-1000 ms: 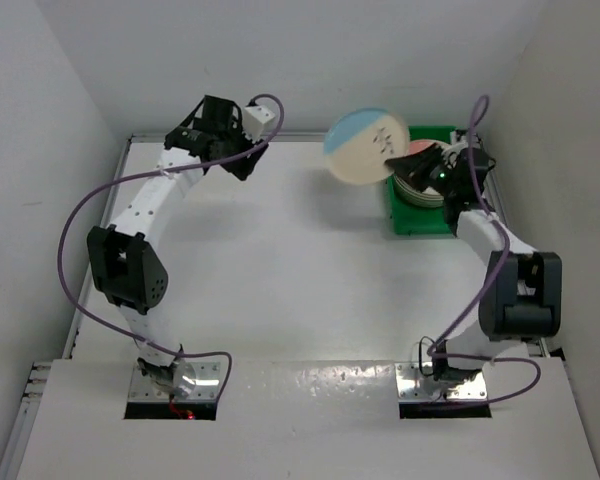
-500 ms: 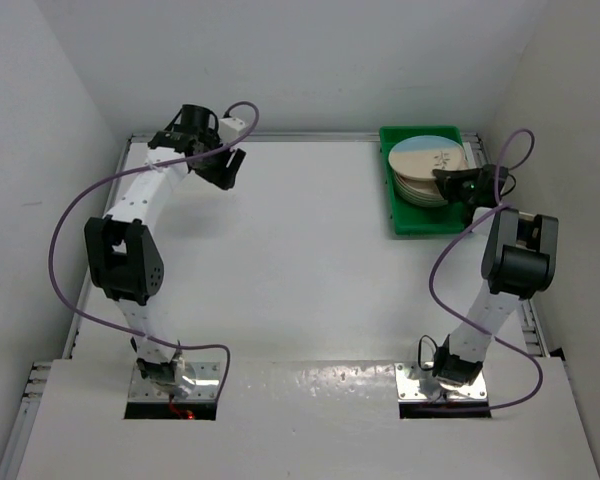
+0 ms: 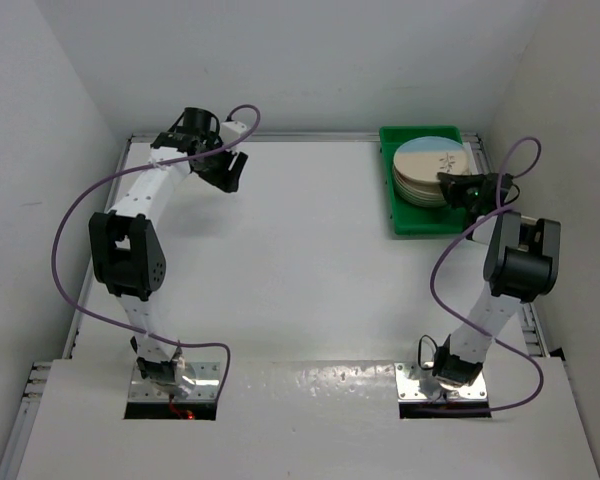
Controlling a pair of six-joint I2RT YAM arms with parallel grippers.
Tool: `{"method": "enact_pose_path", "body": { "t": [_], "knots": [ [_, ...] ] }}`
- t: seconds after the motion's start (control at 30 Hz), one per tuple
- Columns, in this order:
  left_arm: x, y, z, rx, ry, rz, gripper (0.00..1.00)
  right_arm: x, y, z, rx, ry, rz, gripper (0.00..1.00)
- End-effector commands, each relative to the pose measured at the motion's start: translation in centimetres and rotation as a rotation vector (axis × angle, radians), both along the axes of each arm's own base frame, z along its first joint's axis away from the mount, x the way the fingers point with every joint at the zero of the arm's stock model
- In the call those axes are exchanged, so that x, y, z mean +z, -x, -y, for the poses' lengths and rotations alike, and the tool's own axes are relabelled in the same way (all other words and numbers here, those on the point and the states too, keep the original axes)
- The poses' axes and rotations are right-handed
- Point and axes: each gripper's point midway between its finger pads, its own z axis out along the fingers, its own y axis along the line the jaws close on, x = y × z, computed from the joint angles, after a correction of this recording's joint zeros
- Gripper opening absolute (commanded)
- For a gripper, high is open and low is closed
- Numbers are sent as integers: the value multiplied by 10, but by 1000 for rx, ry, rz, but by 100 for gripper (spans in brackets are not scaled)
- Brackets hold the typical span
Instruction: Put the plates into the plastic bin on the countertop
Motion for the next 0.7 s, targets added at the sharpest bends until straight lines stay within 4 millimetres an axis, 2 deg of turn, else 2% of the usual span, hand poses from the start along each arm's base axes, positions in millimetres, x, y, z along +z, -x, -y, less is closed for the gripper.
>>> {"method": "enact_pose_path", "body": {
  "t": [0.0,0.03,0.17,0.27,0.3,0.33,0.37,0.4,0.43,0.47,0.5,0.57,0.6,0.63,0.67],
  "knots": [
    [17,-4,1,-4,31,40,67,107,-9,11,-20,113,310,0],
    [17,-4,2,-10,38,39,67,108,-8,12,-20,131,309,0],
    [21,-3,2,-17,34,51,67,90,-8,12,-15,136,244,0],
    [25,-3,1,-24,30,63,67,67,-8,9,6,145,150,3],
    [25,-3,1,-24,30,63,67,66,-9,8,18,163,140,15],
    [22,-1,1,-24,29,54,67,51,-5,4,33,151,66,20],
    [22,-1,1,-24,29,54,67,49,-3,2,47,176,51,25],
    [22,-1,1,-24,29,54,67,41,0,2,58,199,5,36],
    [22,-1,1,-24,29,54,67,31,5,-1,57,203,-51,41],
    [22,-1,1,-24,29,54,67,27,10,-1,58,215,-92,46],
    [22,-1,1,-24,29,54,67,32,7,4,54,296,-100,54],
    [22,-1,1,-24,29,54,67,18,21,-1,91,351,-218,63],
    [22,-1,1,-24,29,54,67,34,13,10,55,448,-223,66],
    [22,-1,1,-24,29,54,67,18,30,5,77,456,-344,68],
    [22,-1,1,-24,29,54,67,31,28,5,82,523,-344,68]
  ]
}}
